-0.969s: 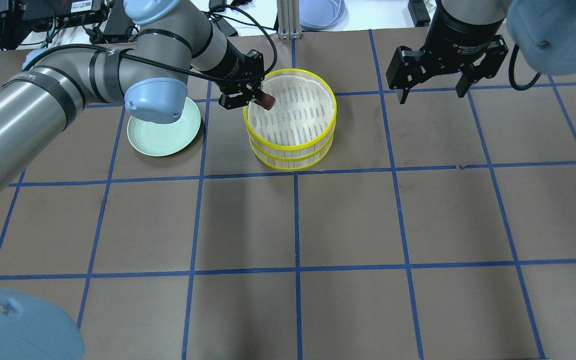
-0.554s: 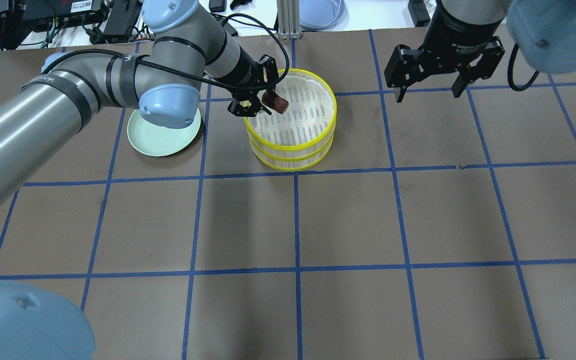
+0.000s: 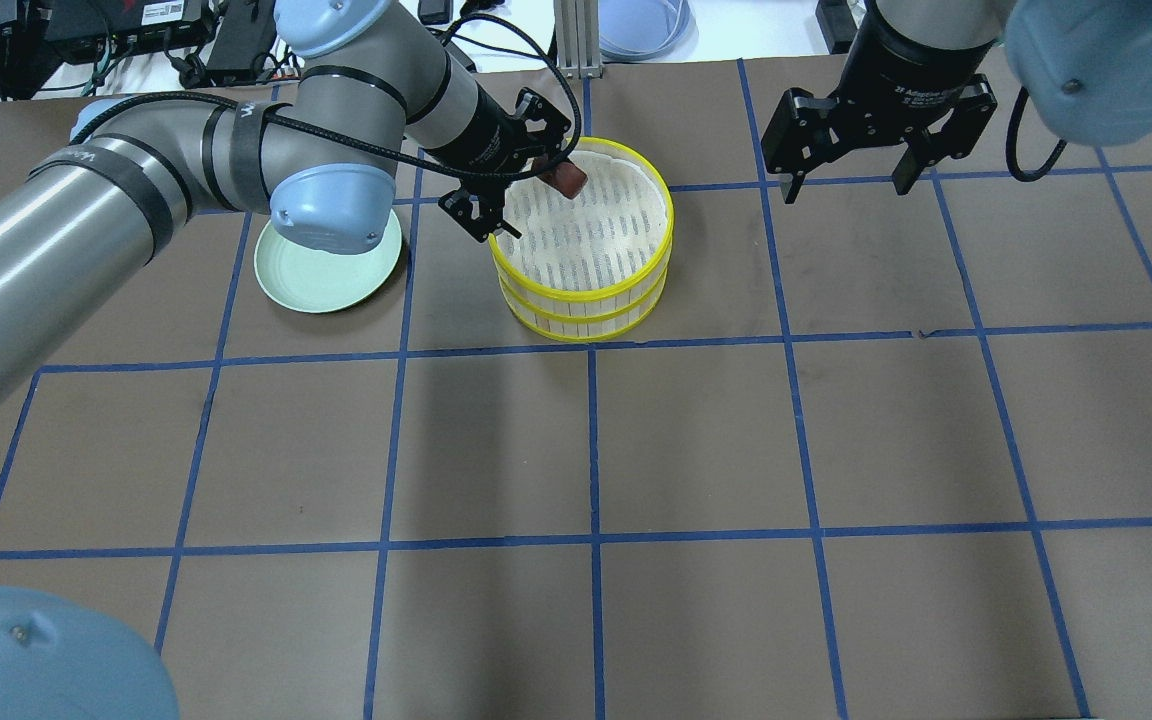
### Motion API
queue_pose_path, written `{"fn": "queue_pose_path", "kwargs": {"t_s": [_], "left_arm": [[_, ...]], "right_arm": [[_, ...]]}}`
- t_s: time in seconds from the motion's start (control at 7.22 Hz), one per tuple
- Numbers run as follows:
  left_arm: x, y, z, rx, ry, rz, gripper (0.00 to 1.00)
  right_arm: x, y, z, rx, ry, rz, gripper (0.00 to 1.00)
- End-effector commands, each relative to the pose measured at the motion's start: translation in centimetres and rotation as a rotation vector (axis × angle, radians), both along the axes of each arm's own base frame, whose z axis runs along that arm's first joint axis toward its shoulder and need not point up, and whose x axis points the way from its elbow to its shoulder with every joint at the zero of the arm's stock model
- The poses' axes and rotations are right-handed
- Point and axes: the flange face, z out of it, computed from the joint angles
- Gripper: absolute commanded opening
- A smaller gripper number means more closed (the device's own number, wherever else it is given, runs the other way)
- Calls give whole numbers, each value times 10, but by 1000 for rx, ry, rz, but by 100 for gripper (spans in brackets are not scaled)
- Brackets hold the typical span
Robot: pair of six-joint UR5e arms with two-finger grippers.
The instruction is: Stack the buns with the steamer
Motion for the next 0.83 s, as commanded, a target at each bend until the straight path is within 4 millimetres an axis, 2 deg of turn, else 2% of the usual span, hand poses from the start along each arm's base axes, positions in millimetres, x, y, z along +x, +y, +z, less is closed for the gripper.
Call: {"fn": "queue_pose_path", "kwargs": {"t_s": [0.0,0.14,0.28,0.55,0.69], "left_arm": [[3,0,1,-20,-18,-59,100],[12,-1,10,-47,-59,-111,100],[43,-3,14,-62,-210,-201,100],[94,10,52,-87,-460,-421,100],[106,20,72,-80,-518,-446,100]], "right_arm": [[0,1,-4,9,0,-1,100],[0,1,-4,9,2,1,100],[0,1,-4,8,2,1,100],[0,0,-6,11,0,-2,100],[0,-1,-7,14,2,-1,100]]}}
